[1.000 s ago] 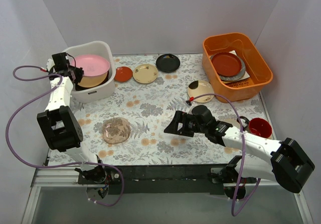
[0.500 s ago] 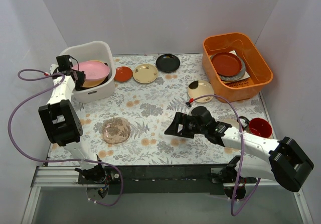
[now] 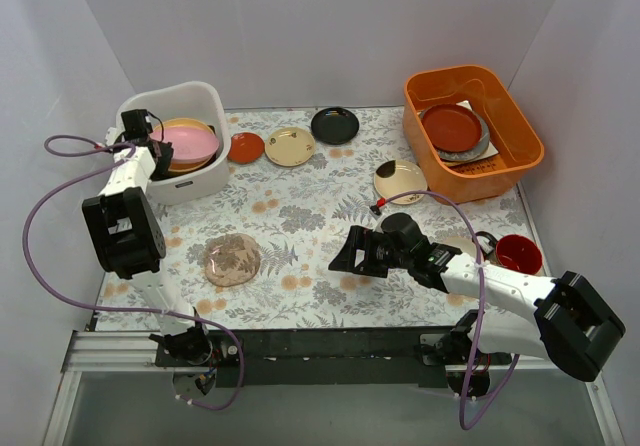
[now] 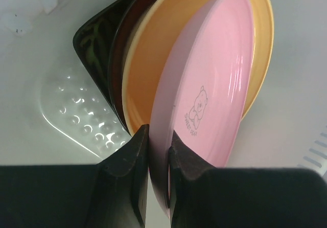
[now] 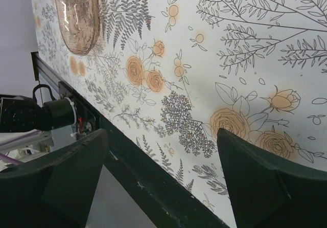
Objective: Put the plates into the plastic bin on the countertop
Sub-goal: Place the plate in the plastic bin.
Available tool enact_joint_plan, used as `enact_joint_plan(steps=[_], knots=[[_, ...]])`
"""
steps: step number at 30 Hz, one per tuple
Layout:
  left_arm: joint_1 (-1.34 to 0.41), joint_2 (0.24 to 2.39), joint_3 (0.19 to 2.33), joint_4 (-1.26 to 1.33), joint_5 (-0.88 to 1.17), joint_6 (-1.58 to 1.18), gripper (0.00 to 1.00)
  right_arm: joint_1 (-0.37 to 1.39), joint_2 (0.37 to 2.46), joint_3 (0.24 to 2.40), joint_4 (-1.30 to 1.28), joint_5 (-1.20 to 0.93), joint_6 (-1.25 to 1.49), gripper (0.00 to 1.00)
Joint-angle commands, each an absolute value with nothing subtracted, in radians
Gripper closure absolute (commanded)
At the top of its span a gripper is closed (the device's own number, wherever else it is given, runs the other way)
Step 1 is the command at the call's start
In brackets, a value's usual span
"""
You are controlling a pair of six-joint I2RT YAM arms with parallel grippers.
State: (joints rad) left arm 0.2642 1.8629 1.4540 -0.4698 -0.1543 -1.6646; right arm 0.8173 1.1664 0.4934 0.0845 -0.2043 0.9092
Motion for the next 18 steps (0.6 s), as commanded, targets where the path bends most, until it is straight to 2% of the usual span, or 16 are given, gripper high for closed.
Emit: enact_joint_plan(steps=[1, 14, 15, 18], knots=[[0.253, 1.855, 1.502, -0.460, -0.212, -1.638, 0.87, 0.811, 1.173, 0.489, 0.124, -0.213, 0.897, 0.05], [0.255, 1.925, 1.611, -0.469, -0.201, -1.614, 0.84, 0.811, 1.180, 0.485, 0.132, -0.219, 0.894, 0.05], [0.255, 1.933, 1.618, -0.469, -0.201, -1.615, 0.82, 0.811, 1.181, 0.485, 0.132, -0.221, 0.894, 0.05], [0.249, 1.957, 1.640, -0.471, -0.199, -1.599, 0.67, 0.811, 1.181, 0.486, 0.132, -0.222, 0.893, 0.05]])
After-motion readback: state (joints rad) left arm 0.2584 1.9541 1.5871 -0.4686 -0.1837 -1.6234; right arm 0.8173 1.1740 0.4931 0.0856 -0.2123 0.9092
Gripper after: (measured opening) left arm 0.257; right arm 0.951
